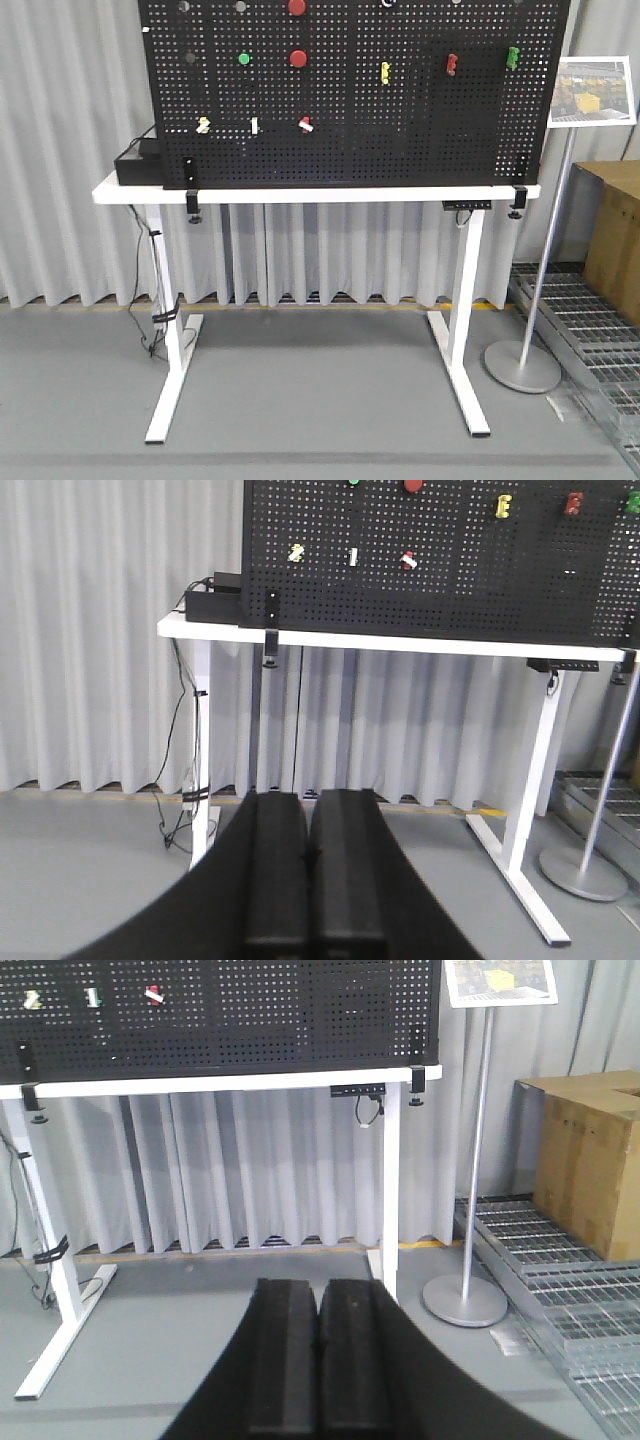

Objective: Rotate knob clockwise with right arm
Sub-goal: 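Drive the base forward up close to the black pegboard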

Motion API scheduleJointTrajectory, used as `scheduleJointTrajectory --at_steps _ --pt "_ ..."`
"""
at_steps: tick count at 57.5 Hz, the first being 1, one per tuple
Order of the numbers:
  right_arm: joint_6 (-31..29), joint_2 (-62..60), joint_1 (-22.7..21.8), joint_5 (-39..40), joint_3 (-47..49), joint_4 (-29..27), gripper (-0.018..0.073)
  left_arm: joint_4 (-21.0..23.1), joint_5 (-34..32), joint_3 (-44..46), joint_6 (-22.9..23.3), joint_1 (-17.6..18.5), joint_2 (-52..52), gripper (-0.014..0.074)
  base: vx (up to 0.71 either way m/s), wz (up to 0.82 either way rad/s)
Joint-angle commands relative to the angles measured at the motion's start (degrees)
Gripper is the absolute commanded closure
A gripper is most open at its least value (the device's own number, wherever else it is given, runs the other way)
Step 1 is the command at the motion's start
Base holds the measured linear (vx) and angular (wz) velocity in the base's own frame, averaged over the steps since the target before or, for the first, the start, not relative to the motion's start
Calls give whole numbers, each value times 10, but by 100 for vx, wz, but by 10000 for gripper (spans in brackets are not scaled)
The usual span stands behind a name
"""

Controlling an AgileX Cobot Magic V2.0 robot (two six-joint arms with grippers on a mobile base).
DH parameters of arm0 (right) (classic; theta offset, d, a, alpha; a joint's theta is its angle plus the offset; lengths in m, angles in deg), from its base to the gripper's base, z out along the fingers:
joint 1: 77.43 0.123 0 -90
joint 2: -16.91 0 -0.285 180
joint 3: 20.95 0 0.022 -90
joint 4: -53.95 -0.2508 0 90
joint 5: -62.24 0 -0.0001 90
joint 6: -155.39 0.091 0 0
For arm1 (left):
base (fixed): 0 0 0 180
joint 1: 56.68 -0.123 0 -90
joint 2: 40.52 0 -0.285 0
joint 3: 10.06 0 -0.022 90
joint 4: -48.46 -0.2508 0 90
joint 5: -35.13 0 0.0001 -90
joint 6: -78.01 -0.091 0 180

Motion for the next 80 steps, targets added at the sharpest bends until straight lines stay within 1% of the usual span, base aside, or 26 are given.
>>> scheduleJointTrajectory --at_steps 1,80 --pt "-6 -6 -2 47 -3 5 568 4 -47 -7 6 -1 0 603 39 -3" --pt "-6 -5 -2 47 -3 5 568 4 -47 -7 6 -1 0 603 43 2"
